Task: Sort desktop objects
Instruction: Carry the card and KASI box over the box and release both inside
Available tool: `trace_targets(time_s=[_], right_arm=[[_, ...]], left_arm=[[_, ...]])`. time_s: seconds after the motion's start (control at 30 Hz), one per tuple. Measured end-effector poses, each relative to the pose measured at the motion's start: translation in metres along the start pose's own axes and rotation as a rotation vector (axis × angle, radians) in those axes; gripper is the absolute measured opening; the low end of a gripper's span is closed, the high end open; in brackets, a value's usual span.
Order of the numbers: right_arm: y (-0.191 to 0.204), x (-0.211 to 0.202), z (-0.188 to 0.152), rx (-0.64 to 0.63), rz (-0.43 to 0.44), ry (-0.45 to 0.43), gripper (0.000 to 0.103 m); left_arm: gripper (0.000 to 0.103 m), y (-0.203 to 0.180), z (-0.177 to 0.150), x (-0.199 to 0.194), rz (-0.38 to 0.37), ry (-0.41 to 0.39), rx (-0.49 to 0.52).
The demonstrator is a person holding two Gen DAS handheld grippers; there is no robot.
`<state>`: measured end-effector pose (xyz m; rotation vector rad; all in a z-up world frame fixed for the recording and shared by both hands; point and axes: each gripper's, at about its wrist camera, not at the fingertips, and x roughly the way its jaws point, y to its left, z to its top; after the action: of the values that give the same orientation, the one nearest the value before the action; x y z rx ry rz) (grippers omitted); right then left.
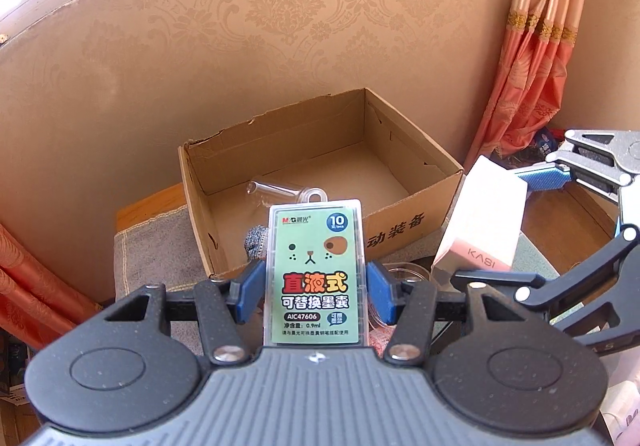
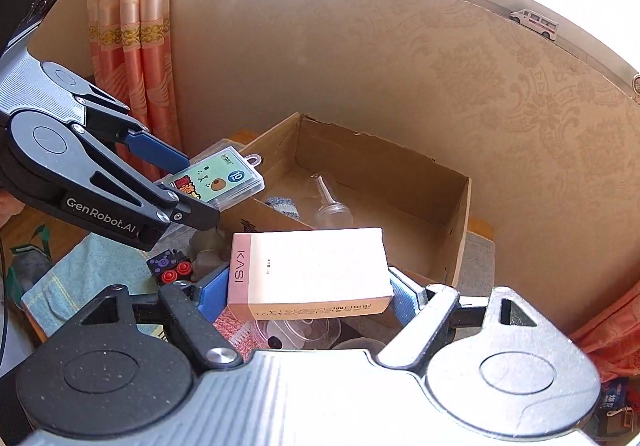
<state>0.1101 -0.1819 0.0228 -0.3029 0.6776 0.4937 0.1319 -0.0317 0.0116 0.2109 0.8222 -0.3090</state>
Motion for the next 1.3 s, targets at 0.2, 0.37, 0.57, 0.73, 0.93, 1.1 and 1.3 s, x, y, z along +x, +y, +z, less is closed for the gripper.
trace_targets(time_s=[0.2, 0.37, 0.57, 0.73, 0.93, 1.1, 1.3], right_arm=[[-0.02, 0.019, 0.017, 0.016, -0.009, 0.017, 0.084], [-0.035, 0.041, 0.03, 0.031, -0.016, 0.041, 0.084], [-0.047, 0.068, 0.045, 0.049, -0.024, 0.062, 0.084], [-0.051, 0.086, 0.054, 0.048, -0.037, 0.069, 0.084], [-0.05, 0.095, 0.058, 0.07, -0.069, 0.087, 0.093], [-0.041, 0.1, 0.056, 0.057, -0.064, 0.111, 0.095], [-0.032, 0.088, 0.047, 0.047, -0.063, 0.124, 0.095]], left_arm=[[0.055, 0.005, 0.019, 0.019, 0.009, 0.012, 0.005], [0.055, 0.015, 0.032, 0.038, 0.018, 0.025, -0.006], [0.055, 0.029, 0.045, 0.059, 0.028, 0.034, -0.038], [0.062, 0.038, 0.054, 0.071, 0.048, 0.018, -0.054], [0.088, 0.044, 0.055, 0.065, 0.063, -0.038, -0.066], [0.088, 0.046, 0.045, 0.065, 0.059, 0.013, -0.061], [0.088, 0.044, 0.025, 0.055, 0.064, 0.051, -0.036]])
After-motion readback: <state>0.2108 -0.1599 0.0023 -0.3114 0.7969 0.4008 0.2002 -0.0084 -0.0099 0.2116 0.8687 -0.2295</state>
